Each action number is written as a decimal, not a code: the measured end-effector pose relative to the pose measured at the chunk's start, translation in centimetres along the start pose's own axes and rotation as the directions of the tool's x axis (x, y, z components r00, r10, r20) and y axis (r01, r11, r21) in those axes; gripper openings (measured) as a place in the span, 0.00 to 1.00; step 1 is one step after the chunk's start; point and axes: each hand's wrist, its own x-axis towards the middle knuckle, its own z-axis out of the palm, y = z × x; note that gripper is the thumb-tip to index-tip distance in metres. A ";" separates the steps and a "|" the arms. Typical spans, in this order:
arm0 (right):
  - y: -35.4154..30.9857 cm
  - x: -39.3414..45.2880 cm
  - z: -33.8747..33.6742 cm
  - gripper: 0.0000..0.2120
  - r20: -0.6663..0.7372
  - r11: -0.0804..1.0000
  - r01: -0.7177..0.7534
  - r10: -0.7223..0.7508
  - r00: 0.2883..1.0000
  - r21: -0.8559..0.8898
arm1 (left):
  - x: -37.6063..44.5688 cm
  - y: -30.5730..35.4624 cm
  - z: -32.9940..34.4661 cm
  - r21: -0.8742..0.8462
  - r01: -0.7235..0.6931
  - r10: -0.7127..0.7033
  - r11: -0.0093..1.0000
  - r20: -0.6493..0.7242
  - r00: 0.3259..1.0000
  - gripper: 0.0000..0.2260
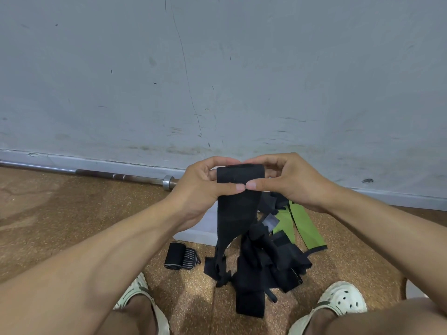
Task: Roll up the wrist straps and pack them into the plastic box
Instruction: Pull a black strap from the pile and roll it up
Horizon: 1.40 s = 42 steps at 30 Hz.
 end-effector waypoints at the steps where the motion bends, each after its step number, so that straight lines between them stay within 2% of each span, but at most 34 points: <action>1: 0.0 0.0 0.1 0.19 -0.009 1.000 0.000 0.000 1.000 0.008 | 0.0 -0.1 0.0 0.008 -0.002 0.002 1.000 -0.006 1.000 0.21; 4: 0.1 0.0 0.4 0.16 -0.095 0.999 0.042 -0.044 0.995 -0.025 | -0.1 -0.2 0.1 0.030 0.005 -0.004 1.000 -0.017 1.000 0.21; 7: 0.5 0.3 0.3 0.14 -0.179 0.991 0.092 -0.109 0.978 -0.099 | -0.4 0.2 0.3 0.045 0.034 -0.036 0.998 0.051 0.998 0.16; 18: 0.9 0.2 1.4 0.15 -0.285 0.950 0.274 -0.306 0.908 -0.148 | -0.4 0.8 0.4 0.156 0.112 -0.123 0.981 0.067 0.990 0.18; 21: 1.0 0.2 1.9 0.15 -0.305 0.950 0.281 -0.311 0.900 -0.140 | -0.3 0.8 0.3 0.128 0.109 -0.117 0.986 0.057 0.991 0.15; 24: 1.0 0.4 1.8 0.16 -0.264 0.954 0.275 -0.297 0.918 -0.117 | -0.2 0.7 0.1 0.061 0.116 -0.118 0.991 0.032 0.993 0.13; 26: 0.8 0.4 1.4 0.15 -0.189 0.967 0.239 -0.251 0.949 -0.082 | -0.1 0.6 -0.3 0.034 0.119 -0.120 0.992 0.022 0.993 0.13; 28: 0.5 0.3 1.1 0.15 -0.131 0.978 0.206 -0.206 0.970 -0.018 | 0.0 0.5 -0.7 0.016 0.104 -0.104 0.994 0.016 0.994 0.13; 31: 0.4 0.3 0.9 0.16 -0.133 0.981 0.147 -0.130 0.983 0.130 | 0.1 0.5 -0.9 -0.010 0.066 -0.066 0.998 0.016 0.998 0.16; 34: 0.8 0.5 0.7 0.21 -0.085 0.980 0.058 -0.042 0.995 0.190 | 0.0 0.4 -0.8 0.045 0.025 -0.026 0.999 0.034 0.999 0.19; 37: 1.0 0.4 0.6 0.22 0.024 0.989 0.017 -0.021 0.999 0.146 | -0.2 0.3 -0.7 0.109 -0.012 0.007 0.994 0.043 0.999 0.21; 42: 1.3 0.5 1.0 0.20 -0.064 0.991 0.077 -0.070 0.995 0.114 | -0.1 0.1 -0.6 0.128 -0.037 0.037 0.991 0.004 0.999 0.23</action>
